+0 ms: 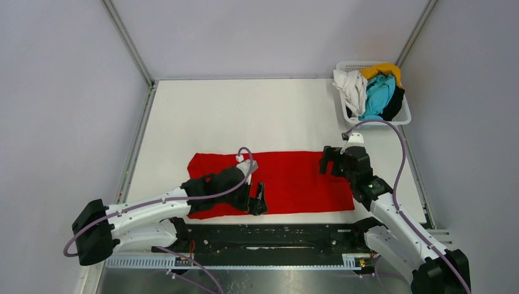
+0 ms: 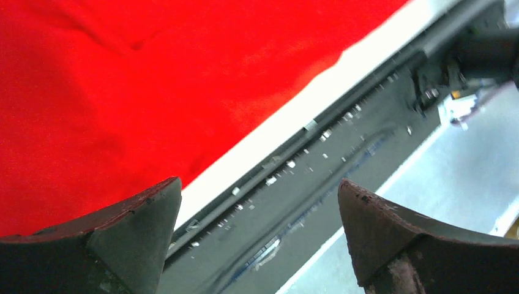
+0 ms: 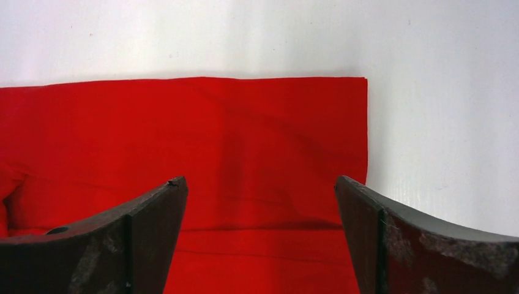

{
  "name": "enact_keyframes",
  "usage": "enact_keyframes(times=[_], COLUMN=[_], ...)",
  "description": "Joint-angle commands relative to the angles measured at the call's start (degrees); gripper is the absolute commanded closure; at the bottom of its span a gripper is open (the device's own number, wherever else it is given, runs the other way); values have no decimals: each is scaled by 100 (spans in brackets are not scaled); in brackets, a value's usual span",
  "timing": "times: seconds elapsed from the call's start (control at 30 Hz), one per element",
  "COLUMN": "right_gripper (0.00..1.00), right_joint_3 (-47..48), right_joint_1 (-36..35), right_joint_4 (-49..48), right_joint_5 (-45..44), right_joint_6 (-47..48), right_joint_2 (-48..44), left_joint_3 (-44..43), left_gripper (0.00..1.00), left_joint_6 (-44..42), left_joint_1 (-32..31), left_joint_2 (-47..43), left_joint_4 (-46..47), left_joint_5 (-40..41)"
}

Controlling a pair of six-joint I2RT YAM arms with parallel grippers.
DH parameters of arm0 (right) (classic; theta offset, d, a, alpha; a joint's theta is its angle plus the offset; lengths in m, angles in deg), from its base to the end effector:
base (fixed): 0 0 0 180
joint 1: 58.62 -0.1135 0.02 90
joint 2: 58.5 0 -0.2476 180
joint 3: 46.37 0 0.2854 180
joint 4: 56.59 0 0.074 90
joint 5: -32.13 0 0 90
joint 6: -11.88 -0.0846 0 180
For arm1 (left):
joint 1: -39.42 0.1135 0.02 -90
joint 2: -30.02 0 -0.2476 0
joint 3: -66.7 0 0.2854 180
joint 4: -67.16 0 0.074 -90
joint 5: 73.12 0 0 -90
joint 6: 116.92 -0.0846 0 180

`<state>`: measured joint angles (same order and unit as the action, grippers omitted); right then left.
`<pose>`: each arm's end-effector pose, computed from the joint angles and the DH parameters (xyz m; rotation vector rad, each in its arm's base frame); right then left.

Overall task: Fold and stack the t-shirts
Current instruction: Rotate the tshirt 90 degrees

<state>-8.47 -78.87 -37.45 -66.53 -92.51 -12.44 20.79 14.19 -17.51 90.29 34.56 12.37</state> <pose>0.2584 0.0818 0.1790 -0.0103 2.0487 0.2232 0.1482 -0.2397 0.1420 0.3949 2.5508 -0.8349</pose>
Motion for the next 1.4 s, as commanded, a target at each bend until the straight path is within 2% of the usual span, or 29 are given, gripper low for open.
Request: enact_keyframes(times=[0.0, 0.13, 0.3, 0.5, 0.57, 0.6, 0.67, 0.73, 0.87, 1.1, 1.27, 1.37], right_gripper=[2, 2, 2, 2, 2, 2, 2, 2, 2, 2, 2, 2], right_joint_3=[164, 131, 75, 129, 184, 207, 232, 237, 281, 295, 358, 413], right_joint_1=[-30, -23, -23, -23, -24, -25, -31, -23, -27, -23, -23, -40], right_joint_4=[-70, -106, -124, 33, 50, 20, -71, -188, -349, -635, -954, -1155], right_joint_5=[203, 322, 357, 419, 541, 699, 834, 937, 1248, 1381, 1572, 1781], right_joint_6=[-33, -96, -153, -501, -639, -730, -801, -928, -1057, -1196, -1287, -1394], right_joint_2=[56, 41, -74, -52, 47, 195, 348, 520, 894, 1447, 1879, 2258], left_joint_3=[-42, -187, -366, -428, -446, -403, -283, -117, 97, 406, 303, -106], left_gripper=[1, 1, 1, 1, 1, 1, 1, 1, 1, 1, 1, 1], left_joint_6=[-251, -260, -360, 99, 423, 619, 783, 856, 918, 1305, 1427, 1531], left_joint_1=[-532, -825, -873, -822, -545, -62, 518, 1275, 2230, 2948, 3329, 3399], left_joint_2=[-303, -374, -755, -1550, -1699, -1782, -1766, -1659, -1036, 297, 1353, 1911], left_joint_4=[-69, -476, -601, -898, -984, -929, -788, -536, -54, 923, 1613, 1626], left_joint_5=[-435, -10, 501, 2395, 2844, 2863, 2650, 2178, 1325, 633, 111, 400])
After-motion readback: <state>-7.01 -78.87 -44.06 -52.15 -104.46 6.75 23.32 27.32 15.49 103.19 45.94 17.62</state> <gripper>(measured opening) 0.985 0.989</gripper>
